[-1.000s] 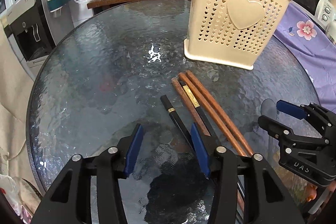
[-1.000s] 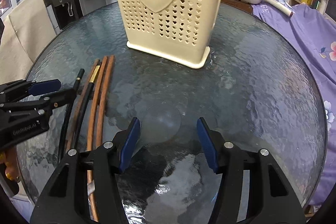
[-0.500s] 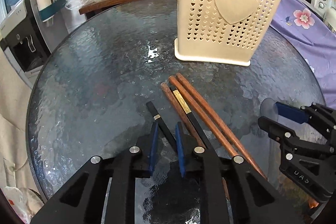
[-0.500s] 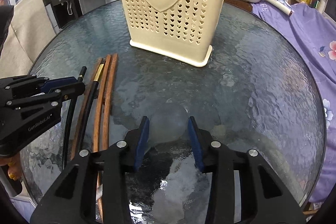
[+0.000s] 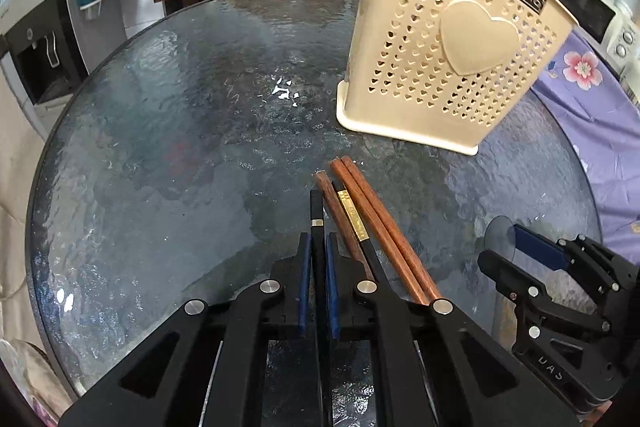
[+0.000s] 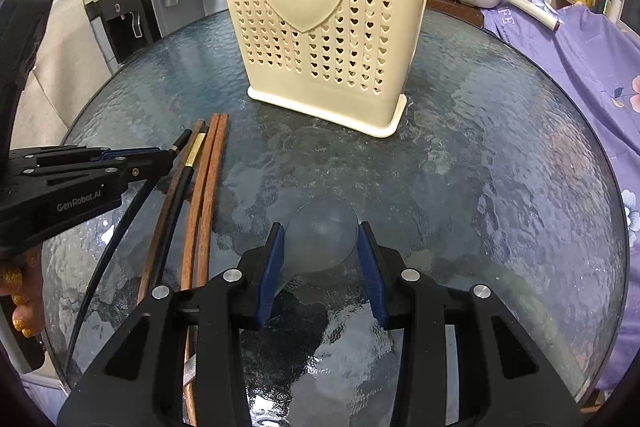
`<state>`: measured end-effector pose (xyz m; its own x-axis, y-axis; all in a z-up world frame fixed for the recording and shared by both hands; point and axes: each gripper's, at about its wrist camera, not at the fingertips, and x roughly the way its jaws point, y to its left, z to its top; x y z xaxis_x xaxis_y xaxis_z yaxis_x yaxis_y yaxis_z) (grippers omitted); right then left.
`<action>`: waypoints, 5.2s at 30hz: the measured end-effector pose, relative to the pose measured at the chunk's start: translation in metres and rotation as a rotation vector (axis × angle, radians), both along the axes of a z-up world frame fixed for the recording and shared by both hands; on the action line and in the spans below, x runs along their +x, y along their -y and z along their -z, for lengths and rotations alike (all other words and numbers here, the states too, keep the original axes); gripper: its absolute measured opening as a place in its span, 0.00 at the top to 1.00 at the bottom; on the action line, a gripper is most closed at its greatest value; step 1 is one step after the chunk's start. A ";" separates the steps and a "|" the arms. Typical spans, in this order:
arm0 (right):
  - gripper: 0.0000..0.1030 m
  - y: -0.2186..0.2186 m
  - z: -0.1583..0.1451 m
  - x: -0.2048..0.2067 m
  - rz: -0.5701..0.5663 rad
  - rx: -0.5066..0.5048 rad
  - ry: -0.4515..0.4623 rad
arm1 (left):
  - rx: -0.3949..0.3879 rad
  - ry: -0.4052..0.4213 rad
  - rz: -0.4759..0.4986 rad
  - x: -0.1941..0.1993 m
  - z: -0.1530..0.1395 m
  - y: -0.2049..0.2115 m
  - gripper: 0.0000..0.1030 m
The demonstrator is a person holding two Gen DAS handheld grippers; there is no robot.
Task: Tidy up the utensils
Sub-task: 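Lift the black chopstick and clear spoon and carry them over the holder, then lower the chopstick and clear spoon into the holder and open both tools, then move both tools back down to the brown chopsticks on the table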
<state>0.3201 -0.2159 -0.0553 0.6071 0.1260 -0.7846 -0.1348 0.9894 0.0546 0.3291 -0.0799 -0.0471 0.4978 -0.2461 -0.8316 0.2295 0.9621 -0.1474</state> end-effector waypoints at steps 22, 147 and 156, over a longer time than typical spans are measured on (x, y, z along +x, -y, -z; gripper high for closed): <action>0.63 0.011 -0.060 -0.036 -0.058 0.034 0.221 | -0.099 0.230 -0.004 -0.050 -0.071 -0.014 0.93; 0.33 0.010 -0.076 -0.015 -0.188 -0.006 0.268 | -0.045 0.253 0.005 -0.049 -0.078 -0.018 0.27; 0.33 -0.007 -0.027 -0.029 -0.297 0.001 0.151 | 0.003 0.128 0.056 -0.055 -0.029 -0.019 0.42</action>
